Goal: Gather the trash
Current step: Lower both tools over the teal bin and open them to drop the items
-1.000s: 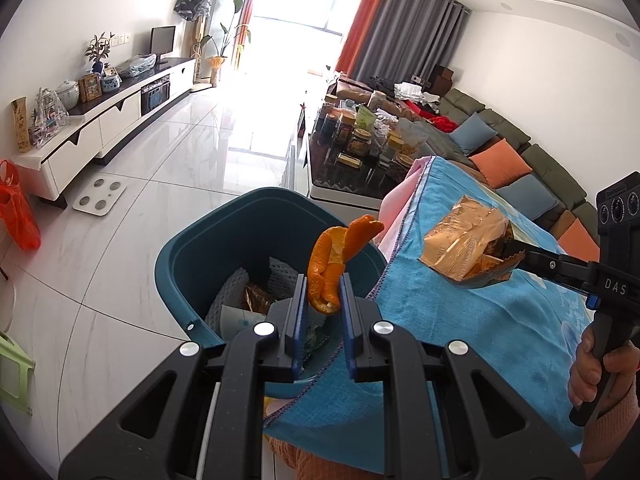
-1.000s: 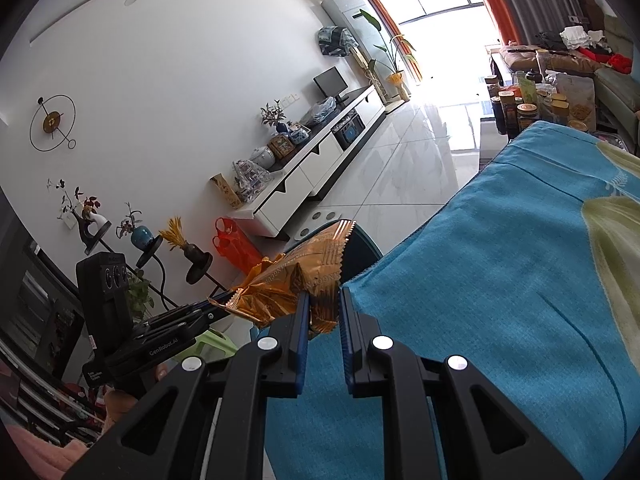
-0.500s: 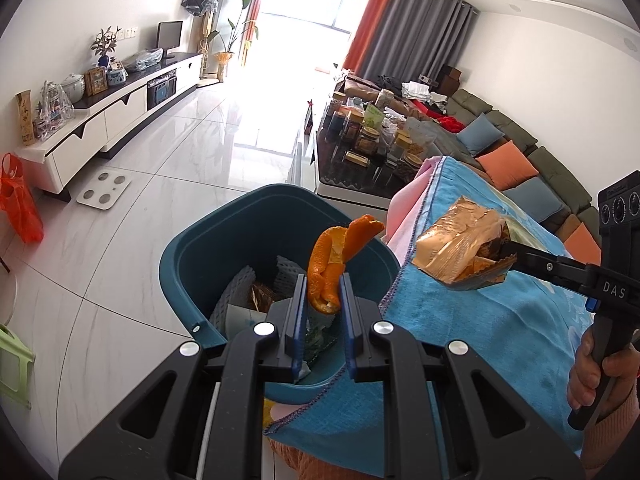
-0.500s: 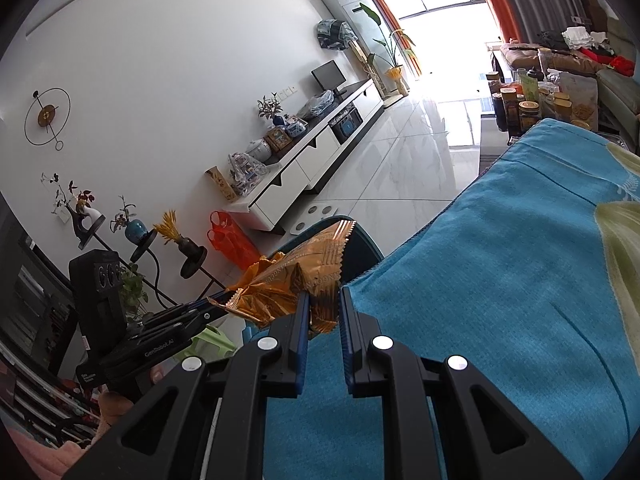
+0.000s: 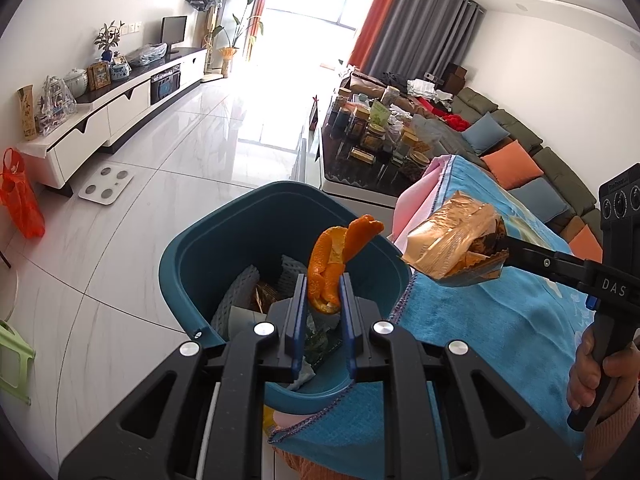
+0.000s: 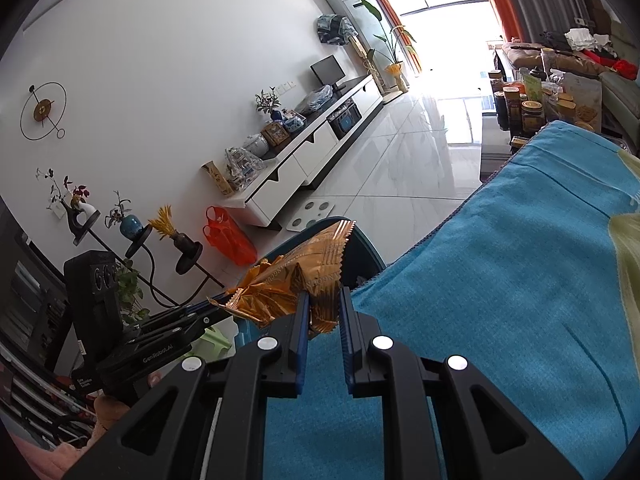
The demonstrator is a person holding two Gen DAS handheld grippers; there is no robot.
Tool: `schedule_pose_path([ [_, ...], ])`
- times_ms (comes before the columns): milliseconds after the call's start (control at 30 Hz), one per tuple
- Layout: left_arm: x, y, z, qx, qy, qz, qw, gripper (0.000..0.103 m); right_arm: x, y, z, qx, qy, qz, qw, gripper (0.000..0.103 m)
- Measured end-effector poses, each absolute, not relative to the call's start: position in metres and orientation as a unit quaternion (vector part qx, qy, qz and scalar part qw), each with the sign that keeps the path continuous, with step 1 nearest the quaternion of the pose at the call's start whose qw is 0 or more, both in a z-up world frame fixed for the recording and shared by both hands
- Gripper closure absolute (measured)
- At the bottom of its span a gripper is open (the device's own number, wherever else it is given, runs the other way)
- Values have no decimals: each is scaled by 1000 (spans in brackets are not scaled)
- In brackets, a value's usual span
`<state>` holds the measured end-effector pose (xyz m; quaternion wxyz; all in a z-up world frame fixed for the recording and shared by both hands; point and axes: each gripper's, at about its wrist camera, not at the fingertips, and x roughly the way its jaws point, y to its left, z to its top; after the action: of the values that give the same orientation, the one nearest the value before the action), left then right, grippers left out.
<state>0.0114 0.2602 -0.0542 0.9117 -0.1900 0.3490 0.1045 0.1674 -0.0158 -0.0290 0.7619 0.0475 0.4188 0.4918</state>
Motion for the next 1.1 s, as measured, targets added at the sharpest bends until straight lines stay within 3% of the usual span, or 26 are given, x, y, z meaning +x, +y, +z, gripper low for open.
schedule_pose_path([
  [1100,29,267,-76,-200,374,124,897,87,174,22,-41,20,437,487,756,90],
])
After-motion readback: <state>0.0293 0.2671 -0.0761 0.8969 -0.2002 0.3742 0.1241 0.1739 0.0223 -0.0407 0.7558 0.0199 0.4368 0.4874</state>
